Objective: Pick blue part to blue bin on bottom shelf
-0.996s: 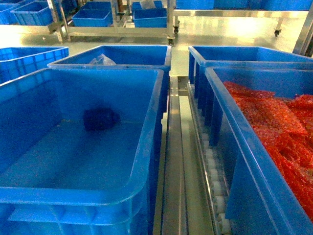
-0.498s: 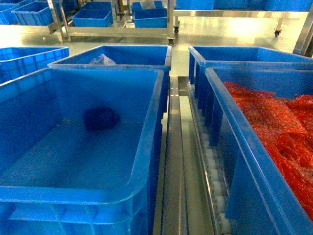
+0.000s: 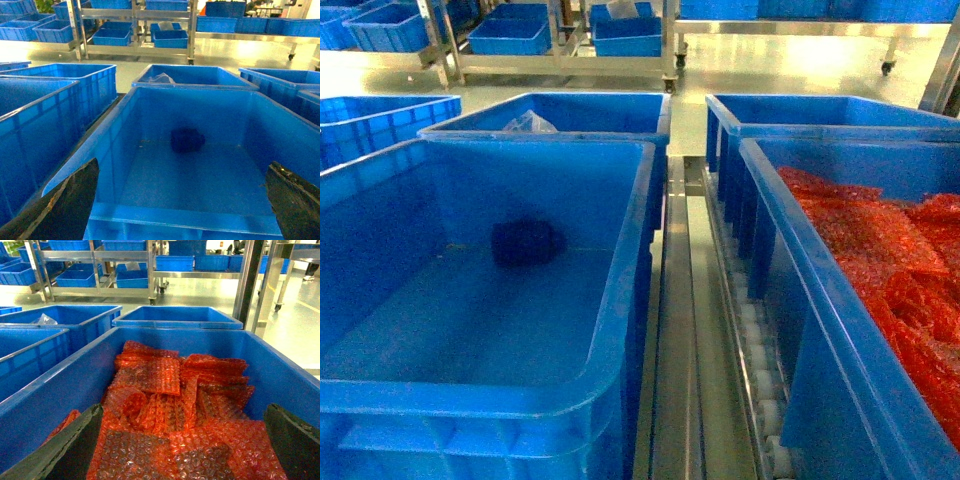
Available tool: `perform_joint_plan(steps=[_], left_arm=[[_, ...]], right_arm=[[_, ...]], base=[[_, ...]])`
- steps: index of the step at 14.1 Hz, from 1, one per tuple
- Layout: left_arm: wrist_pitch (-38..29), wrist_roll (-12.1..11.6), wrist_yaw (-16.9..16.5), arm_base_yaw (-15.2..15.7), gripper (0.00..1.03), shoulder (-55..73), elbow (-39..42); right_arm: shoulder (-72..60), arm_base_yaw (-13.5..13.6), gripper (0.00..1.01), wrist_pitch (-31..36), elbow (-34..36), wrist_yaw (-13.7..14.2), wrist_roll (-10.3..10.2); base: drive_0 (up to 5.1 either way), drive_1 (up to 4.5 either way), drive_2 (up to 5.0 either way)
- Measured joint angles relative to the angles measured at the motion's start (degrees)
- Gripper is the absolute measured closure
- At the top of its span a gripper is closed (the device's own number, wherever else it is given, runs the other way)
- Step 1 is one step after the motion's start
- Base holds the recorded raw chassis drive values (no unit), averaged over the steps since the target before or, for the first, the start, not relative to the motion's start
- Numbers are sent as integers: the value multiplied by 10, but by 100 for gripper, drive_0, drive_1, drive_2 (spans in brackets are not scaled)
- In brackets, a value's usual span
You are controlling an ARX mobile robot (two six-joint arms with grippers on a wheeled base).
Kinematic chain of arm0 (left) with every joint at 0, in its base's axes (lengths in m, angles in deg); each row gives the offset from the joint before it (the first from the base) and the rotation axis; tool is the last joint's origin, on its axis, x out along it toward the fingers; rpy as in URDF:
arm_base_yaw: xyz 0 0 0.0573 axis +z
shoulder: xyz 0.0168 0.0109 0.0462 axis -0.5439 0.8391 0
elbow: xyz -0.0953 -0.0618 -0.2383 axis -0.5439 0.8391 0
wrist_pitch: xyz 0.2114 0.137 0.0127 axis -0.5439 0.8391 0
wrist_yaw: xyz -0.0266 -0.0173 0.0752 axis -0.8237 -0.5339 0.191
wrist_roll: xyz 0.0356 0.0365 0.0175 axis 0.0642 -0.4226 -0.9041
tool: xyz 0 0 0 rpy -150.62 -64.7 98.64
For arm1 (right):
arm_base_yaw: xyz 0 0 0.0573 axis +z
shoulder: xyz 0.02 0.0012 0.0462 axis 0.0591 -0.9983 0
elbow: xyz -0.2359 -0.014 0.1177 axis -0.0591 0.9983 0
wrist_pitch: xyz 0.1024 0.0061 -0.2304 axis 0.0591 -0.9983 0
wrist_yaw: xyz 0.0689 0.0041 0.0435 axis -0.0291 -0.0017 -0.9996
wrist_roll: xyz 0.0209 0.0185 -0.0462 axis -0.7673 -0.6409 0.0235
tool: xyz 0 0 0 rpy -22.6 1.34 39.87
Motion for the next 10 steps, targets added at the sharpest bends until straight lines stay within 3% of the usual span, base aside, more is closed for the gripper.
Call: perform_joint_plan(steps=[10], left_arm=[[0,0,0,0,5,0,0]], right_arm=[[0,0,3,0,0,0,0]], base=[[0,0,0]])
